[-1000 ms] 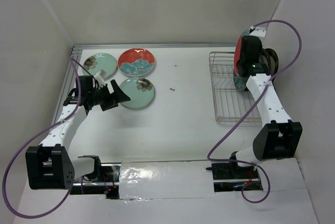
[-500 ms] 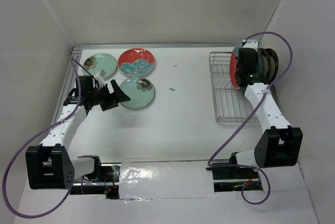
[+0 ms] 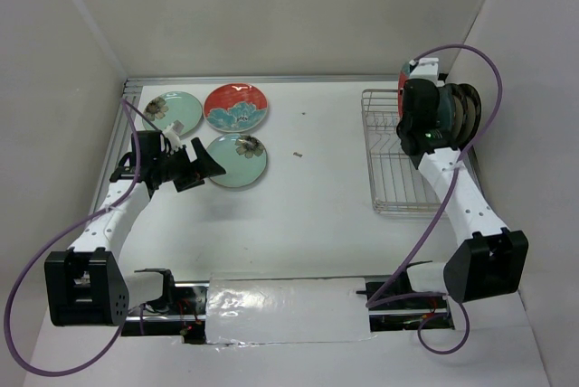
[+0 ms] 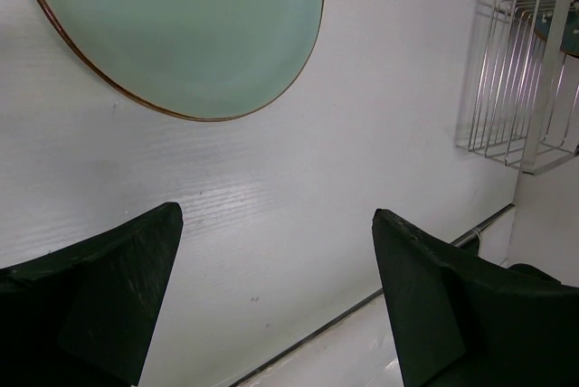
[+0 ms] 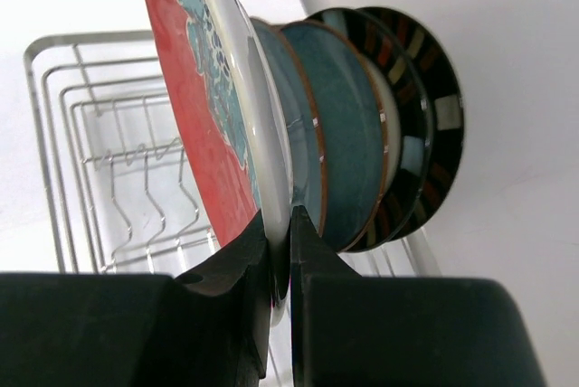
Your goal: Load the plates into the dish rack
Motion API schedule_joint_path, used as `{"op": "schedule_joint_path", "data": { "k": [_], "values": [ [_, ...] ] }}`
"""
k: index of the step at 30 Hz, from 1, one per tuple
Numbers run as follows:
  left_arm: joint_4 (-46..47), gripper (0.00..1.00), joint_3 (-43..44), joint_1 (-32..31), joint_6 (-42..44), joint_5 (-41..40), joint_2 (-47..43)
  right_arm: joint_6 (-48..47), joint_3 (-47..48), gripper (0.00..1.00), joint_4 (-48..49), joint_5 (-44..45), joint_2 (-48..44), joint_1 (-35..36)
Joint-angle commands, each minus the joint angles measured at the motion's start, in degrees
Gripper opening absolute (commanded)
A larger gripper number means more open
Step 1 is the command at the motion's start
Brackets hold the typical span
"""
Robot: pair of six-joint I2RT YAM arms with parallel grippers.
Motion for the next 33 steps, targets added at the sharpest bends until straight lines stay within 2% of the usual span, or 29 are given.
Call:
{"op": "schedule_joint_path", "data": {
  "k": [1, 8, 16, 23, 33],
  "values": [
    [1.46, 0.99, -0.03, 0.29, 1.25, 1.47, 0.37, -2.26, 4.17, 0.00, 14.75, 8.64, -4.43, 0.51],
    [1.46, 0.99, -0.03, 0.29, 1.25, 1.47, 0.37, -2.87, 2.50, 0.00, 17.82, 10.68, -2.85, -0.10],
    [1.46, 0.99, -0.03, 0.29, 1.25, 1.47, 0.90, -1.74, 0.92, 0.00, 17.30, 8.57, -0.13, -0.63],
    [1.46, 0.99, -0.03, 0.29, 1.25, 0.94, 0.90, 0.03, -4.53, 0.00, 19.41, 8.04, 1.72, -1.68],
    [1.46, 0.99, -0.03, 0.29, 1.25, 0.94, 0.90, 4.60, -6.03, 0.00, 16.61, 2.07, 5.49, -2.21]
  ]
}}
